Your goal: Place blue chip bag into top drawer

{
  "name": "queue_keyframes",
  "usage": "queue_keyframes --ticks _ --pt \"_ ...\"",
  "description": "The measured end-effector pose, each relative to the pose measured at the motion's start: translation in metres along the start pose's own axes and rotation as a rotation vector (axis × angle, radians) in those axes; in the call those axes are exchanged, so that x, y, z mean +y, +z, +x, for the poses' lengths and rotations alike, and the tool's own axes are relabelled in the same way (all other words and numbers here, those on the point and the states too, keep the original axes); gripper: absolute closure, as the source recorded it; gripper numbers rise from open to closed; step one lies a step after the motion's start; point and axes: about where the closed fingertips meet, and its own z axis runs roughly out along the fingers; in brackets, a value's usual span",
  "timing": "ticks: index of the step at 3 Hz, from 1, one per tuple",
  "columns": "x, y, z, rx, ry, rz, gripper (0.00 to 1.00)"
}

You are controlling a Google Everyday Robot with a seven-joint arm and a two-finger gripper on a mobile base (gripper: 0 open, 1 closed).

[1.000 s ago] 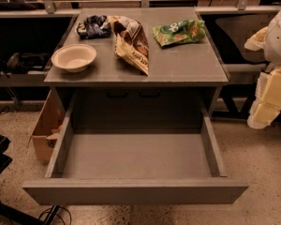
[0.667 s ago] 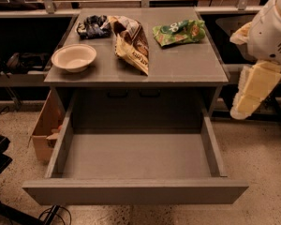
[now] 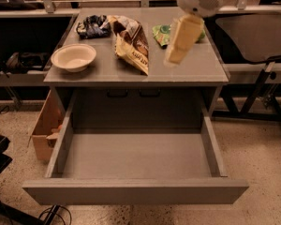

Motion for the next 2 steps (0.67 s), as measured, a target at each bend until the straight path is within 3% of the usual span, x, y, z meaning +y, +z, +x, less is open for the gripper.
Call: queue_keyframes --ticks 1,2 --pt "-0.044 0.015 -0.093 -0.066 -0.139 0.101 0.0" --pt "-0.044 0.018 -0.113 -0.073 -0.177 0.106 0.0"
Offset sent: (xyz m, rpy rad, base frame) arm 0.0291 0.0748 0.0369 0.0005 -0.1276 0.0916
